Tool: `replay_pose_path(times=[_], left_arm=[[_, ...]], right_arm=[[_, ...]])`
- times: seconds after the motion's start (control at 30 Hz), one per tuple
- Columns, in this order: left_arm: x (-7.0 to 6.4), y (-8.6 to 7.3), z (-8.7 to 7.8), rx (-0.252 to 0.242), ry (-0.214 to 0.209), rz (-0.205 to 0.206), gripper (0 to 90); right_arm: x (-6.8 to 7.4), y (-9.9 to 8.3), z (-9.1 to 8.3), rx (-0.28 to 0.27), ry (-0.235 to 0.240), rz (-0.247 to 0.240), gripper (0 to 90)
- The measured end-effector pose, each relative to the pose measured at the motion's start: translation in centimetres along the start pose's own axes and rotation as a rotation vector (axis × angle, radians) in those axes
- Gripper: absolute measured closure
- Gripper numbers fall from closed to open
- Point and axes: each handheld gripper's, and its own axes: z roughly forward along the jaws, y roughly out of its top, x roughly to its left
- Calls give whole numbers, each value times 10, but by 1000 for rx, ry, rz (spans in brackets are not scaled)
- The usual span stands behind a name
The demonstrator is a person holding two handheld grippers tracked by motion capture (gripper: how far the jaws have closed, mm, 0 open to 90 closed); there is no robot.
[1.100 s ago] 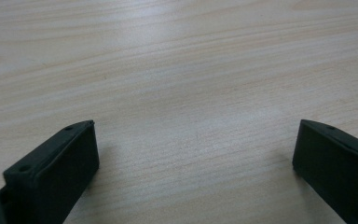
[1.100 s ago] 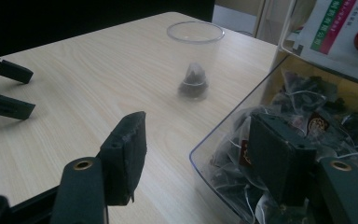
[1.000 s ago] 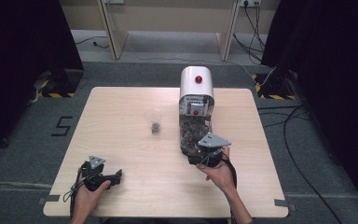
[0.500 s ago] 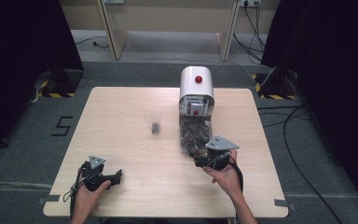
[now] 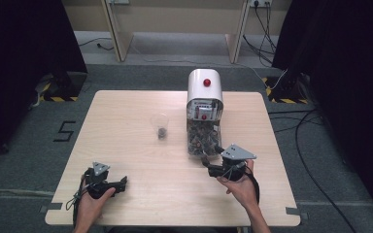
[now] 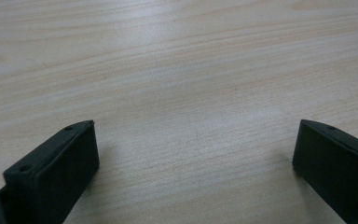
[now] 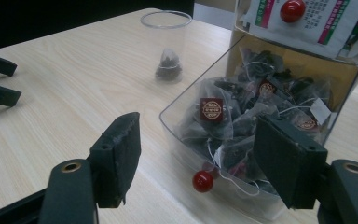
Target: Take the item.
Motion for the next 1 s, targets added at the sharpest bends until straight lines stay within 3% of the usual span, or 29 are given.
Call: replay_pose_path(times=[0.37, 1.0], left_arm=[[0, 0, 0, 0, 0, -1, 0], [0, 0, 0, -1, 0, -2, 0]], right_arm=[[-2, -10, -9, 32, -13, -2, 255], [-4, -25, -19, 54, -26, 17, 244]])
